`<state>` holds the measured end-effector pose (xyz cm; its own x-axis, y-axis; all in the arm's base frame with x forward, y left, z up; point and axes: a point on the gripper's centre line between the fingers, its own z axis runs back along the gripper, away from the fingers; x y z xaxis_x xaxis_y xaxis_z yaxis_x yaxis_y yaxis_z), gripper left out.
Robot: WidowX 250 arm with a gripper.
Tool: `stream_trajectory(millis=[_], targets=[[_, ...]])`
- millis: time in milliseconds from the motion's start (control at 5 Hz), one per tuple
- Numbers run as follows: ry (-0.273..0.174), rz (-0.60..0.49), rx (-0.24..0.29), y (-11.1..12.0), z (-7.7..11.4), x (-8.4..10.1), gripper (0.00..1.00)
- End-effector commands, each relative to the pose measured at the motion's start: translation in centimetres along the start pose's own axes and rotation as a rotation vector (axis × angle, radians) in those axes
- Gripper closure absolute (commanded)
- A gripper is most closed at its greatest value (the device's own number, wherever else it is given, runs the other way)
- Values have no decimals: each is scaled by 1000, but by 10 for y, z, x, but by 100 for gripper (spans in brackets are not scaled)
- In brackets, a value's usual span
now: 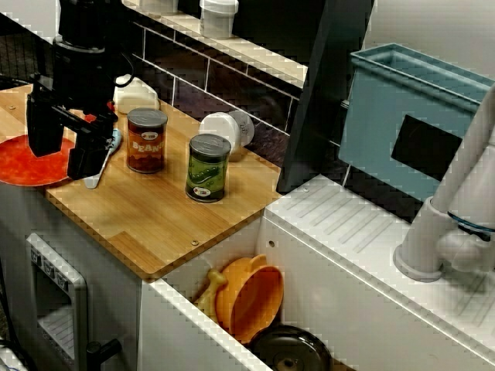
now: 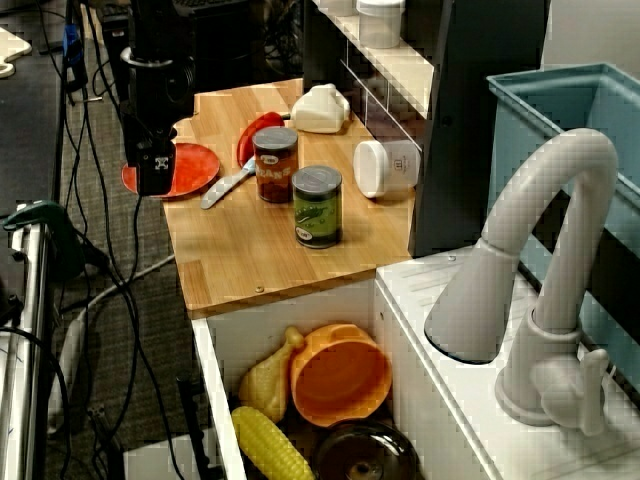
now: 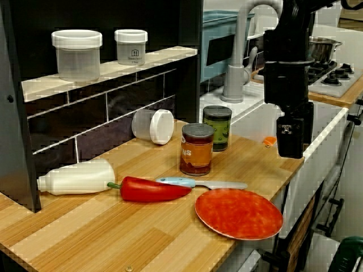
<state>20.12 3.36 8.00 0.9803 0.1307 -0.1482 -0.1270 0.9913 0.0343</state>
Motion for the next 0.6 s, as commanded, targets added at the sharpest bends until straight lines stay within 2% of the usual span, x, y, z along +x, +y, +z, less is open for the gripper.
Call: stream_trajectory(millis=[0, 200, 400], targets=[[-20, 144, -99, 26, 34, 41, 0], [-31, 224, -132, 38, 52, 73, 0], [-31, 268, -143, 51, 57, 93, 0]])
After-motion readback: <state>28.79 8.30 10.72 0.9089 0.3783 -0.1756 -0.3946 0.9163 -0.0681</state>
